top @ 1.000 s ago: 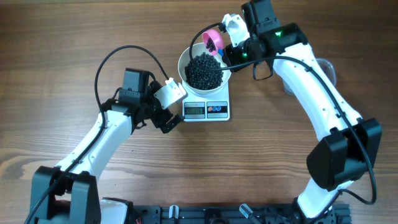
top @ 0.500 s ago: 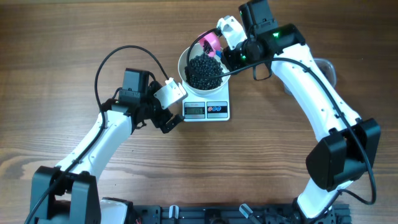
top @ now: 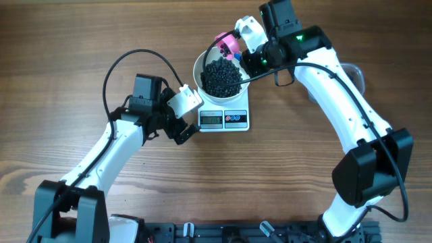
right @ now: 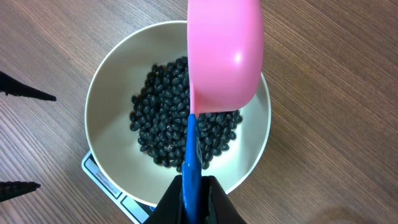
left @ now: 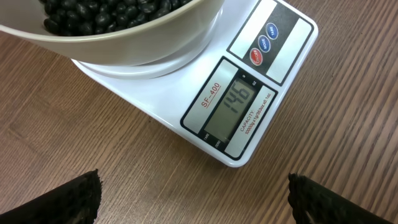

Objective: Scoop item into bowl and weigh 150g on scale
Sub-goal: 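Swing the scoop over the white bowl and tip a few beans in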

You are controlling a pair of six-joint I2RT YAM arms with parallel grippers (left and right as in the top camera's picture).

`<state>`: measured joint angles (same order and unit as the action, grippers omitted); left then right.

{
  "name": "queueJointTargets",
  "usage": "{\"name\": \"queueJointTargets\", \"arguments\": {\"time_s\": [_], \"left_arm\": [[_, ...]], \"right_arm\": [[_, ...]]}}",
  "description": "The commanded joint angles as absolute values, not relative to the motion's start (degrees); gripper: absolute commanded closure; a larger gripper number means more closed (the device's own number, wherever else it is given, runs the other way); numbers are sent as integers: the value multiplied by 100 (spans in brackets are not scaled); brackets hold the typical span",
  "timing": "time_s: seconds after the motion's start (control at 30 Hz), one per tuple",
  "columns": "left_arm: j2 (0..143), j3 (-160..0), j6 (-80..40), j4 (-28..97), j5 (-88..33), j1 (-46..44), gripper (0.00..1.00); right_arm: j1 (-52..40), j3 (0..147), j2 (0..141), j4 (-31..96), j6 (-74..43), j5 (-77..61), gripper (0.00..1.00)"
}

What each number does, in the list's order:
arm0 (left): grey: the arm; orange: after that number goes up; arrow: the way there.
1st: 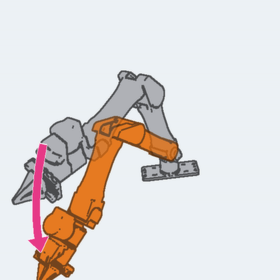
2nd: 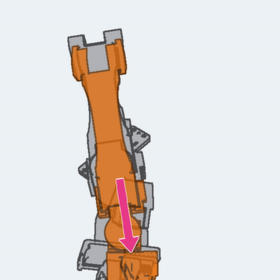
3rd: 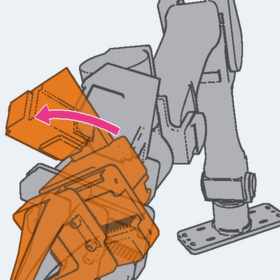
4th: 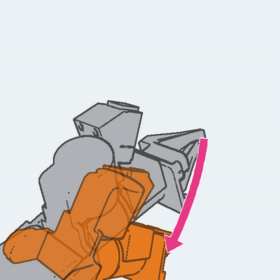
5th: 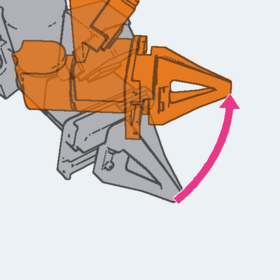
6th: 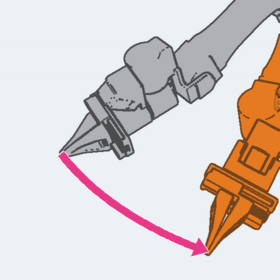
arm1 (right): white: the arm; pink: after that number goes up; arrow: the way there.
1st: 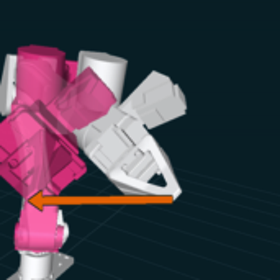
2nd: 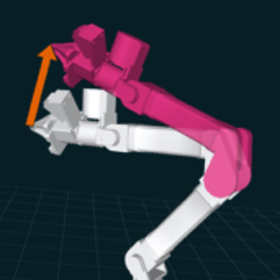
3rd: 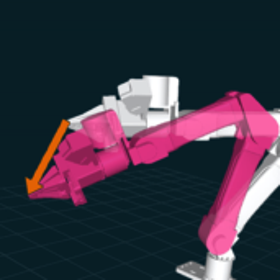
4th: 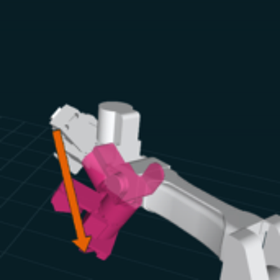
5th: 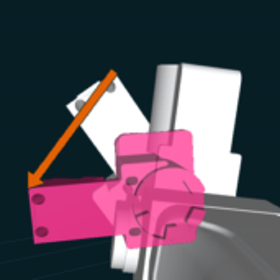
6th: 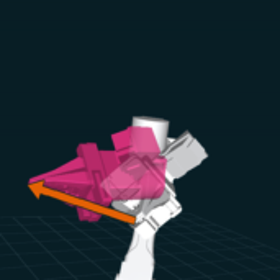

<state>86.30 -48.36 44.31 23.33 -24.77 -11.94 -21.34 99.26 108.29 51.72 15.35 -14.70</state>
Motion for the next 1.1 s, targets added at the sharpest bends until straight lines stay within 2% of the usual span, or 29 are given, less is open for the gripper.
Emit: {"name": "queueJointTargets", "arguments": {"time_s": [0.0, 0.8, 1.07], "left_arm": [[8672, -4788, 4480, 2333, -2545, -1162, 0], [8672, -4788, 4480, 2335, -2545, -1162, 0], [8672, -4788, 4480, 2333, -2547, -1162, 0]], "right_arm": [[-2176, 10042, 10678, 5142, 1627, -1404, 96], [-2169, 10042, 10678, 5142, 1328, -1734, 96], [-1879, 10044, 10678, 5124, 1087, -2482, 96]]}}
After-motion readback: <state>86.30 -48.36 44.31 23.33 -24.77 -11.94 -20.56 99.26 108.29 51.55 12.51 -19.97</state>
